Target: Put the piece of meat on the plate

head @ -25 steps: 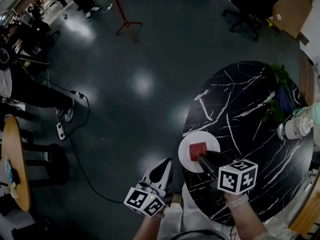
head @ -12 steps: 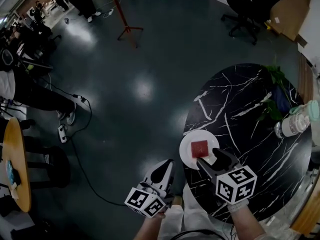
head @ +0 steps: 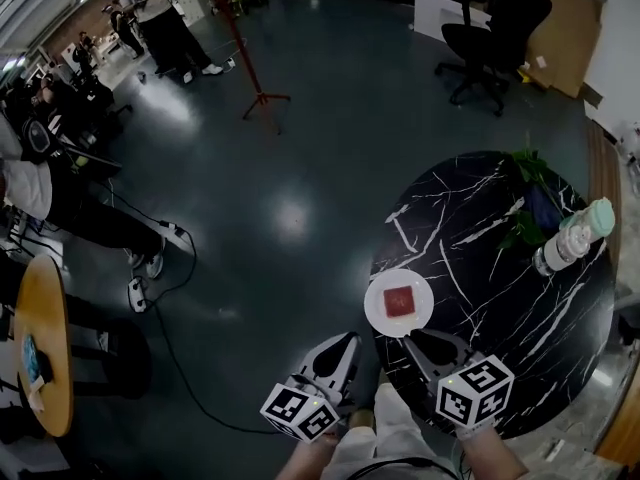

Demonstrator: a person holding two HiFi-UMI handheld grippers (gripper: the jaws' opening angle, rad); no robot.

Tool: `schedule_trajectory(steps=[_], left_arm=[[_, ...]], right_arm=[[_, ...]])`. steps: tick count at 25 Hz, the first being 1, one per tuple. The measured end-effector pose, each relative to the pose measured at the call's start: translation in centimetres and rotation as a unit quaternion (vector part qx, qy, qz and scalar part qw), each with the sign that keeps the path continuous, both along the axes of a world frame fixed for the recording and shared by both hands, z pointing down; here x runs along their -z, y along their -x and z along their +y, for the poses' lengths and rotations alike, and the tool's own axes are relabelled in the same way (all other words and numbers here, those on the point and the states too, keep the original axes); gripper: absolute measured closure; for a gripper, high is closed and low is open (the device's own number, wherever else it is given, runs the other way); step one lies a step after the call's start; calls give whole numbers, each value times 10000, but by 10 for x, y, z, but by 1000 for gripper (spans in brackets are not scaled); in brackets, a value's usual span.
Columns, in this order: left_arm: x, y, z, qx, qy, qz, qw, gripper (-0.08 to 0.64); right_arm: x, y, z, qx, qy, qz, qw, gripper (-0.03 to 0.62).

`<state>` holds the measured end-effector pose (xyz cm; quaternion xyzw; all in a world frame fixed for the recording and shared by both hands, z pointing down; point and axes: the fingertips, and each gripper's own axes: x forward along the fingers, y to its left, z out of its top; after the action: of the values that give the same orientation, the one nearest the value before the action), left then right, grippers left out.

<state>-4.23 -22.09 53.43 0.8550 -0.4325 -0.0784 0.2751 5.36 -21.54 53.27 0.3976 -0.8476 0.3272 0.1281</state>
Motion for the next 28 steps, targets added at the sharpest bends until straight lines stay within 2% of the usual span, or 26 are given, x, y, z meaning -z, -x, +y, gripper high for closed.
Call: schedule_trajectory(steps=[2, 7, 17, 28], left_arm=[[12, -2, 9, -118, -74, 1, 9999, 552], [37, -3, 27, -277, -252, 35, 9993, 552], [79, -12, 51, -629, -633, 7, 9960, 551], [92, -7, 59, -600, -723, 4, 9956, 551]], right_arm=[[12, -3, 10, -68, -51, -94, 9999, 565], [47, 1, 30, -167, -270, -569, 9979, 575], [78, 17, 79, -30, -679, -567, 9961, 581], [91, 15, 91, -161, -766, -723, 9943, 581]])
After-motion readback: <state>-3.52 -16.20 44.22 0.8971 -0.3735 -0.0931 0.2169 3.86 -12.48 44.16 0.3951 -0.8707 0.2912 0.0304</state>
